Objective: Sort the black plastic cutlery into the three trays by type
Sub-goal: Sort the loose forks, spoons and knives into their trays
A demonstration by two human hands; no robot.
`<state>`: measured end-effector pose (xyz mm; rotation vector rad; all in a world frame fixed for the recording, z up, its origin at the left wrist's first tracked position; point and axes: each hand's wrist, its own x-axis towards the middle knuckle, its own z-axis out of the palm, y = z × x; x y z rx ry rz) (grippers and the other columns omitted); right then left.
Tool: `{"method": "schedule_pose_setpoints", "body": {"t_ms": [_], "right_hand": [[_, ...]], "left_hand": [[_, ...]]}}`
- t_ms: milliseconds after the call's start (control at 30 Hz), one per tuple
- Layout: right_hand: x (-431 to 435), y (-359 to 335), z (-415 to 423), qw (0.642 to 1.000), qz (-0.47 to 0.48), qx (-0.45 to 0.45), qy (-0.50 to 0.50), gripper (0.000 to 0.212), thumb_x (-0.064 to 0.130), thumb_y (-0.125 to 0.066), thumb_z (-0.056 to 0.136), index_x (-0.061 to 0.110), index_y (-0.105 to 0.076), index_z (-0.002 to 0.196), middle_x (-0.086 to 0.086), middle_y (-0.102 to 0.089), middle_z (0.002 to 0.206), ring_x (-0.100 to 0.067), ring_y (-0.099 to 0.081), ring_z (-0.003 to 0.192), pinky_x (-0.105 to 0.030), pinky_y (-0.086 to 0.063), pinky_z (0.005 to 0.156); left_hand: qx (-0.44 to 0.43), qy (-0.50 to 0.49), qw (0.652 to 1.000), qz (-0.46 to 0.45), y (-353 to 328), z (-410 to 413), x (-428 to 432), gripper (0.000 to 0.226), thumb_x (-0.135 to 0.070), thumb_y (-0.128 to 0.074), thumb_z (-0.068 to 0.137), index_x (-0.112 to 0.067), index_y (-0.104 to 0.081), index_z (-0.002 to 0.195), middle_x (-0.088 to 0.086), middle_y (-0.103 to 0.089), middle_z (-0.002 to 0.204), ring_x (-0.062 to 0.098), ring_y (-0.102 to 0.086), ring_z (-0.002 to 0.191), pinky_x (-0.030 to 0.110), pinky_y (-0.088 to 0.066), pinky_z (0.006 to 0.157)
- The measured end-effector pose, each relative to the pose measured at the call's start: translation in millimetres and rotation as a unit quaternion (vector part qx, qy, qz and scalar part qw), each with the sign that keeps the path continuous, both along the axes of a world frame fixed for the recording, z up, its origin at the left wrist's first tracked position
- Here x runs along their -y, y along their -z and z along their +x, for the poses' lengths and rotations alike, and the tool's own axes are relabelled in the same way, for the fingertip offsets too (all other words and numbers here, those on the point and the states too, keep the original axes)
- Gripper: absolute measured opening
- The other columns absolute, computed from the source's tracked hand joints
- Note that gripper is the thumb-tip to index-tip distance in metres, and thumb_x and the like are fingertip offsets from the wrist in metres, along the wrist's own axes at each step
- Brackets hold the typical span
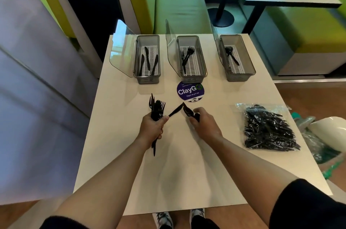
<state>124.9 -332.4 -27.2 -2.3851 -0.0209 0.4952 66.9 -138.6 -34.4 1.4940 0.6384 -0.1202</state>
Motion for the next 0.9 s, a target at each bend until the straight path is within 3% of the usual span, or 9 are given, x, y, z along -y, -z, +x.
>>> {"method": "schedule_pose_setpoints", "body": {"t_ms": [100, 233, 400, 500, 600, 733, 833, 900], "right_hand": [[-16.5, 1.6, 9.6, 0.999, 0.020, -0.001, 0.036, 0.024, 0.032, -0.062, 0.097, 0.012, -0.063, 0.111, -0.006, -0.068, 0.104, -0.025, -0.063, 0.095, -0.034, -0.047, 0.075], [-31.4, 0.7, 20.0, 0.995, 0.051, -0.007, 0.087, 0.021, 0.028, -0.064, 0.095, 0.008, -0.065, 0.104, -0.005, -0.066, 0.093, -0.027, -0.062, 0.091, -0.033, -0.044, 0.074], [-38.4, 2.1, 36.2, 0.991, 0.079, -0.006, 0.107, 0.022, 0.023, -0.067, 0.092, 0.011, -0.069, 0.110, -0.005, -0.072, 0.103, -0.025, -0.064, 0.097, -0.030, -0.046, 0.079], [-41.2, 1.6, 46.1, 0.992, 0.079, -0.005, 0.100, 0.027, 0.020, -0.068, 0.092, 0.012, -0.070, 0.118, -0.004, -0.071, 0.114, -0.023, -0.064, 0.105, -0.027, -0.043, 0.083], [-41.1, 4.1, 53.4, 0.993, 0.073, -0.011, 0.093, 0.030, 0.018, -0.068, 0.092, 0.012, -0.070, 0.122, -0.003, -0.069, 0.116, -0.023, -0.063, 0.108, -0.027, -0.043, 0.086], [-40.0, 11.4, 57.2, 0.990, 0.102, -0.030, 0.096, 0.021, 0.015, -0.067, 0.090, 0.013, -0.073, 0.110, 0.002, -0.068, 0.097, -0.023, -0.063, 0.094, -0.034, -0.054, 0.081], [-38.7, 14.4, 59.8, 0.986, 0.121, -0.046, 0.106, 0.007, 0.014, -0.066, 0.088, 0.011, -0.073, 0.087, 0.000, -0.066, 0.076, -0.023, -0.060, 0.075, -0.030, -0.046, 0.067], [-39.1, 15.5, 61.4, 0.984, 0.126, -0.058, 0.112, 0.012, 0.014, -0.066, 0.087, 0.012, -0.067, 0.075, -0.002, -0.063, 0.069, -0.024, -0.057, 0.068, -0.030, -0.042, 0.063]], "left_hand": [[-0.002, -0.004, 0.999, 0.046, 0.2, 1.2, -8.4, 0.026, -0.016, -0.074, 0.091, -0.014, -0.051, 0.077, 0.001, -0.046, 0.057, 0.014, -0.040, 0.042, 0.024, -0.034, 0.043], [0.016, 0.004, 0.989, 0.149, 1.1, 4.5, -15.1, 0.022, -0.017, -0.078, 0.086, -0.017, -0.059, 0.074, -0.006, -0.058, 0.063, 0.012, -0.053, 0.056, 0.027, -0.042, 0.055], [-0.002, 0.022, 0.979, 0.205, 2.1, 9.7, -14.5, 0.016, -0.019, -0.080, 0.079, -0.019, -0.065, 0.083, -0.003, -0.068, 0.077, 0.023, -0.067, 0.077, 0.034, -0.051, 0.070], [-0.020, 0.069, 0.961, 0.268, -1.4, 11.8, -10.2, 0.023, -0.018, -0.079, 0.079, -0.020, -0.067, 0.098, -0.005, -0.068, 0.089, 0.020, -0.064, 0.083, 0.029, -0.045, 0.070], [-0.024, 0.118, 0.940, 0.320, 0.9, 15.8, -6.5, 0.020, -0.019, -0.077, 0.077, -0.024, -0.067, 0.093, -0.002, -0.070, 0.090, 0.024, -0.067, 0.085, 0.032, -0.050, 0.070], [-0.038, 0.137, 0.925, 0.352, 1.9, 21.3, -4.7, 0.016, -0.023, -0.075, 0.080, -0.023, -0.071, 0.095, 0.001, -0.074, 0.090, 0.028, -0.068, 0.084, 0.036, -0.053, 0.070], [-0.047, 0.153, 0.912, 0.377, -0.3, 26.1, -3.3, 0.009, -0.025, -0.071, 0.084, -0.021, -0.070, 0.092, 0.004, -0.074, 0.089, 0.031, -0.068, 0.083, 0.034, -0.050, 0.066], [-0.060, 0.165, 0.903, 0.393, -2.2, 30.6, -2.0, 0.008, -0.024, -0.068, 0.085, -0.018, -0.070, 0.091, 0.006, -0.073, 0.088, 0.034, -0.067, 0.083, 0.035, -0.050, 0.066]]}}
